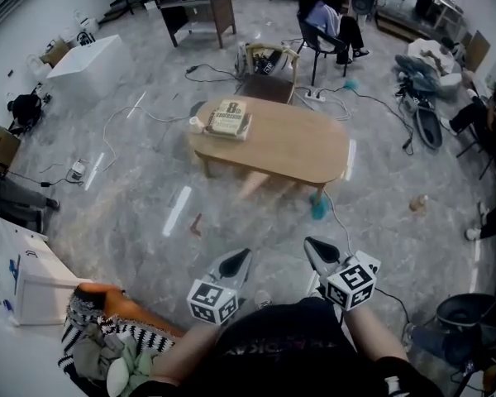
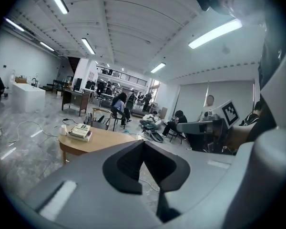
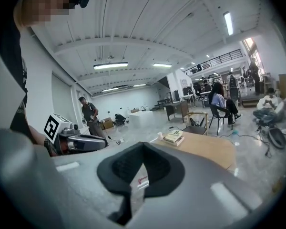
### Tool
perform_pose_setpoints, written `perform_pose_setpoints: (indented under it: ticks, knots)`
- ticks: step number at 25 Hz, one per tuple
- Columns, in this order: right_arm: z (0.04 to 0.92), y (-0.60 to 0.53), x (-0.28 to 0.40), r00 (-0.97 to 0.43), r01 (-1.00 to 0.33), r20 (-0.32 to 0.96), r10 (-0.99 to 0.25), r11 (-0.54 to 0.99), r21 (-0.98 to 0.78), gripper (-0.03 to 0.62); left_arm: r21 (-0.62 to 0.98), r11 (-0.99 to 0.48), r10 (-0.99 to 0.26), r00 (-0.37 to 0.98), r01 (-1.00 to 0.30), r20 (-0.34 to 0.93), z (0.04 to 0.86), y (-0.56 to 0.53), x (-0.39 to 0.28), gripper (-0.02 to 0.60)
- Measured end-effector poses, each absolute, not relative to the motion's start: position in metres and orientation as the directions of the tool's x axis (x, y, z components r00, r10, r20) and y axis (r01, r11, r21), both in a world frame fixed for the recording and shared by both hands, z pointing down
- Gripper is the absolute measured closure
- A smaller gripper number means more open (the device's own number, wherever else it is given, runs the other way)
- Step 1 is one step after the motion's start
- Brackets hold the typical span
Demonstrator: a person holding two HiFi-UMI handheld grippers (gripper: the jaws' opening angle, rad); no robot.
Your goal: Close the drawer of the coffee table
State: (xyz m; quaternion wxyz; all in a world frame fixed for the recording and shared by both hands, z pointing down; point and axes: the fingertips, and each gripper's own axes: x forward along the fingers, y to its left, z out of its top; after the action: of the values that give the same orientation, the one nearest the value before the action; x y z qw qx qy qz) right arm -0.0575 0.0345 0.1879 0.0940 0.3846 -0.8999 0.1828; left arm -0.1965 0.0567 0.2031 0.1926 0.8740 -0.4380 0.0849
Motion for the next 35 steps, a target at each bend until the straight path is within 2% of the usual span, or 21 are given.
perform_pose_setpoints:
  ticks: [9,18,24,35]
  knots:
    - [0.189,0.107,0.001,-0.769,-0.631,0.329,-0.548,0.733,-0.254,0.592,0.326,-0.493,-0.747,0.585,-0.807,0.317,0.208,0.122,-0.107,0.575]
    - [0.2,0.179,0.072,-0.824,-0.554,0.339,-0.454,0.771,-0.315,0.592,0.337,-0.536,-0.706,0.63,-0.774,0.324,0.202,0.186,0.0,0.575]
    - [0.206,0.209,0.085,-0.861,-0.484,0.338,-0.379,0.816,-0.317,0.592,0.312,-0.548,-0.702,0.629,-0.776,0.333,0.202,0.21,0.033,0.575]
    - [0.209,0.227,0.112,-0.872,-0.468,0.329,-0.363,0.816,-0.34,0.594,0.31,-0.542,-0.712,0.623,-0.781,0.325,0.203,0.224,0.056,0.575]
